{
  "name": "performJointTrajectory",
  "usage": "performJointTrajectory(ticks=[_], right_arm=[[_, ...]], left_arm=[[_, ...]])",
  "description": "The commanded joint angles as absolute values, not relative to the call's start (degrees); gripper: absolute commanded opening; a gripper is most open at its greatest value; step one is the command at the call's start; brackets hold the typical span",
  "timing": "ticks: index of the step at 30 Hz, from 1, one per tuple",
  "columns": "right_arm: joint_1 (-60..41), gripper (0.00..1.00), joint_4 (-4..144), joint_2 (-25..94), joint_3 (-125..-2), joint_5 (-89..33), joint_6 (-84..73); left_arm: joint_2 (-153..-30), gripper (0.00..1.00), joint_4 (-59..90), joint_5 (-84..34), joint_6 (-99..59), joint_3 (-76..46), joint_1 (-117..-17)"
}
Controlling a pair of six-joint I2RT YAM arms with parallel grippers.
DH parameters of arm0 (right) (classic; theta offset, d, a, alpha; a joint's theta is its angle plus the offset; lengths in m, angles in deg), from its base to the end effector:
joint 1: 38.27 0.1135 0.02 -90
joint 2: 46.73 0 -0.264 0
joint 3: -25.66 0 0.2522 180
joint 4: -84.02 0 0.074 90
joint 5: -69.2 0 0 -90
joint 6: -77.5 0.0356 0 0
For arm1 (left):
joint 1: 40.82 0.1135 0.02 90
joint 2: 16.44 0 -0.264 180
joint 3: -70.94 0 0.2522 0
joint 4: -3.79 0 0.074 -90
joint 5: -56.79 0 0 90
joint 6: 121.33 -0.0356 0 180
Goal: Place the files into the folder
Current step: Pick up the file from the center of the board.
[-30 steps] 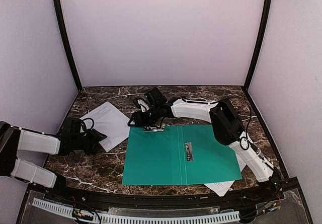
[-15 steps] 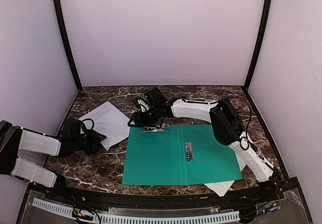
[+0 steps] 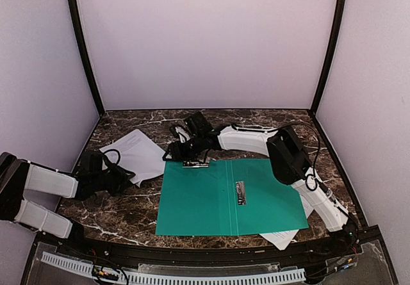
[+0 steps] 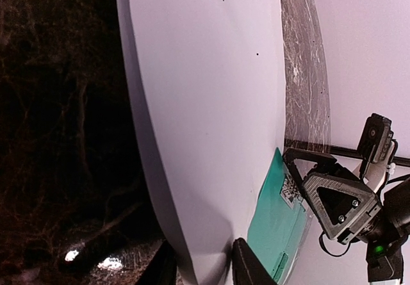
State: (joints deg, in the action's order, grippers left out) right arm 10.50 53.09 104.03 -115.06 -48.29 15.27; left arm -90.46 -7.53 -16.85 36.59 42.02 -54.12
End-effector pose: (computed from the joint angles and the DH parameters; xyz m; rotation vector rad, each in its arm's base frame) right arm 0.3689 0.4458 0.1293 -0.7280 2.4015 1.1834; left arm 0.2072 -0.0593 0.1285 -0.9179 2.1709 -1.0735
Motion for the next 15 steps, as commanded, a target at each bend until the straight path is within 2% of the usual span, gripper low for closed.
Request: performJointTrajectory(ticks=[1,15], right_arm=[[11.6,0.61,50.6,104.0,-113.2,-48.9,15.7],[11.4,0.63,50.3,103.2,-113.0,-48.5,14.6]], left_arm=[[-89.7,0.29,-8.7,-16.3,35.6,41.8,-54.2],[-88.2,0.14,-3.6,-17.2,32.9,39.5,-54.2]])
